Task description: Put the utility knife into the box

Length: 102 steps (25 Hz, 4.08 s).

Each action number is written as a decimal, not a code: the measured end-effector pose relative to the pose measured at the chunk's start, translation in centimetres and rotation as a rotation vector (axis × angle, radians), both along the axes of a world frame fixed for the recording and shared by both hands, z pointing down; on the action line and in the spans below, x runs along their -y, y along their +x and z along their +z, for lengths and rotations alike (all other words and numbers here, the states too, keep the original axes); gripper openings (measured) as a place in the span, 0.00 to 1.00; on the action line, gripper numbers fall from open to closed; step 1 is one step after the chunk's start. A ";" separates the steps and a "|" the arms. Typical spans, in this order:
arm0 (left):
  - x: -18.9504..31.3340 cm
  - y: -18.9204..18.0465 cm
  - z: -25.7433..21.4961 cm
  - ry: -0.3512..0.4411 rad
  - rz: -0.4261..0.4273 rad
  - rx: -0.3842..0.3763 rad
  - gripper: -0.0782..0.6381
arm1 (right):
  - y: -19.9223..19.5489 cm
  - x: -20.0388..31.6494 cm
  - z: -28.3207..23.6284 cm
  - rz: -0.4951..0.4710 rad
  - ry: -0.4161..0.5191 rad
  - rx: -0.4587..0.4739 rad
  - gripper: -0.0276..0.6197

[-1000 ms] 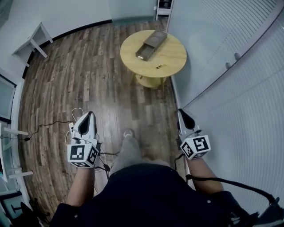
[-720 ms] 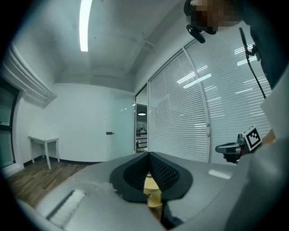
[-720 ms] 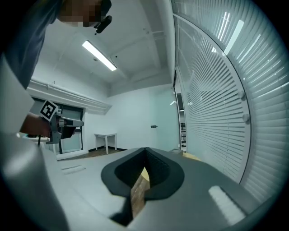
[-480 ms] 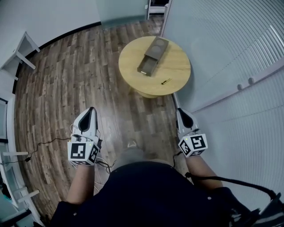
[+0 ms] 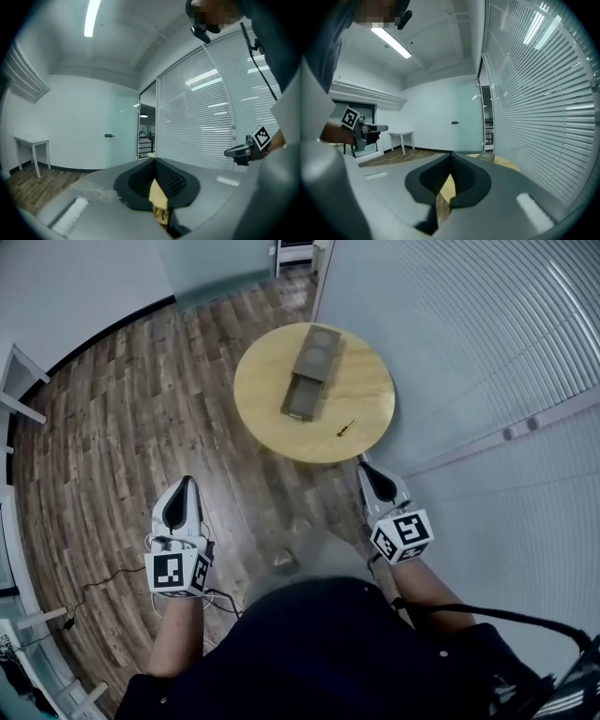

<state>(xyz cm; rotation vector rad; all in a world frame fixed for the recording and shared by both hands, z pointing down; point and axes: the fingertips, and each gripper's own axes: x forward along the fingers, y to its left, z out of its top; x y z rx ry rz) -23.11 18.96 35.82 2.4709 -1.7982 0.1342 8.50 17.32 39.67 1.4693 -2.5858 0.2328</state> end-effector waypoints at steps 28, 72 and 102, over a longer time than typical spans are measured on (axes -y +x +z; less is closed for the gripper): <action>28.8 13.2 2.7 -0.040 0.214 0.115 0.11 | 6.2 23.6 8.9 0.122 -0.118 0.149 0.06; 36.0 22.8 18.8 -0.287 0.678 0.095 0.11 | 9.7 21.9 33.4 0.652 -0.645 -0.045 0.15; 37.4 17.2 4.5 -0.089 0.551 0.105 0.11 | 8.5 25.4 16.3 0.540 -0.454 -0.019 0.15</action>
